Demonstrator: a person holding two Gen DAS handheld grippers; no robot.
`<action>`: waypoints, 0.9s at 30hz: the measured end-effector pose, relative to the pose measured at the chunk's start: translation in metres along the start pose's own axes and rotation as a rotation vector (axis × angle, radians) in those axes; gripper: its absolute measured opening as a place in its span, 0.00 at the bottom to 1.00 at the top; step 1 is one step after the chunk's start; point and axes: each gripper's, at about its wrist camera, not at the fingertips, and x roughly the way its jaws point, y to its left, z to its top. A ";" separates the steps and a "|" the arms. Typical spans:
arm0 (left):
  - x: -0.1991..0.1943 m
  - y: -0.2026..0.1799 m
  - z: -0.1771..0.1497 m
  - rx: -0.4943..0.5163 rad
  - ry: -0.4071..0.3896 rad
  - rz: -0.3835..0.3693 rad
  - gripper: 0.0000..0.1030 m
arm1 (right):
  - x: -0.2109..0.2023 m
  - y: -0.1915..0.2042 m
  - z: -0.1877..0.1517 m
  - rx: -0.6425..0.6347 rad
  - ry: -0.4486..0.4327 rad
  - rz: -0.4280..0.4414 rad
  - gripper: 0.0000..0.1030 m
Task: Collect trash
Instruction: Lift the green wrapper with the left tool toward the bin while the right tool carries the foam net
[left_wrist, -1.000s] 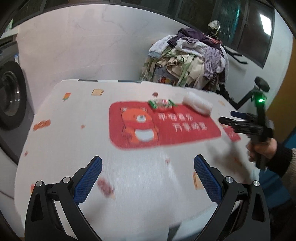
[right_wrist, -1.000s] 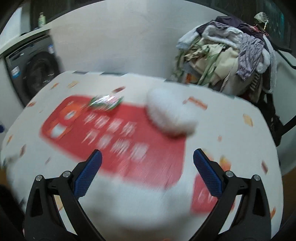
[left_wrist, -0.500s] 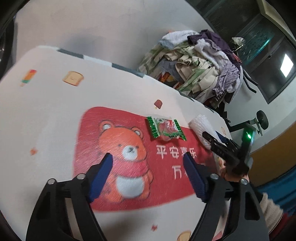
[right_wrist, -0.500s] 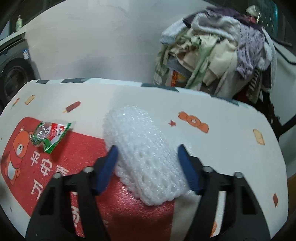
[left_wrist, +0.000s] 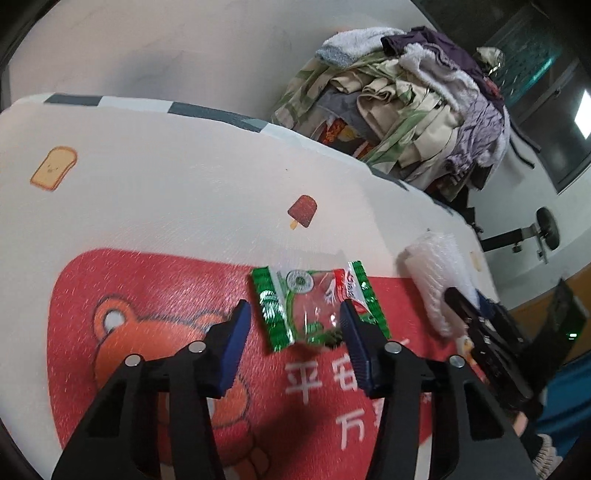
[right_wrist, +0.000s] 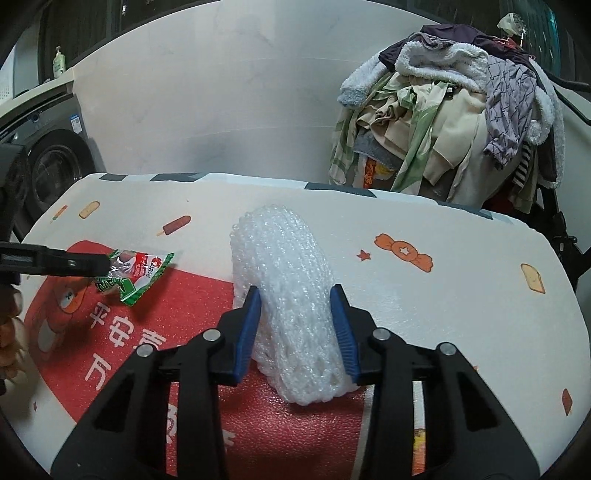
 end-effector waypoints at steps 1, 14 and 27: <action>0.003 -0.003 0.001 0.018 -0.003 0.017 0.44 | 0.000 0.000 0.000 0.002 0.001 0.002 0.40; -0.018 -0.022 -0.015 0.206 -0.032 0.099 0.05 | -0.001 0.004 0.000 -0.022 -0.004 -0.033 0.40; -0.126 -0.038 -0.080 0.306 -0.071 0.041 0.04 | -0.095 0.041 -0.027 0.022 -0.039 0.066 0.38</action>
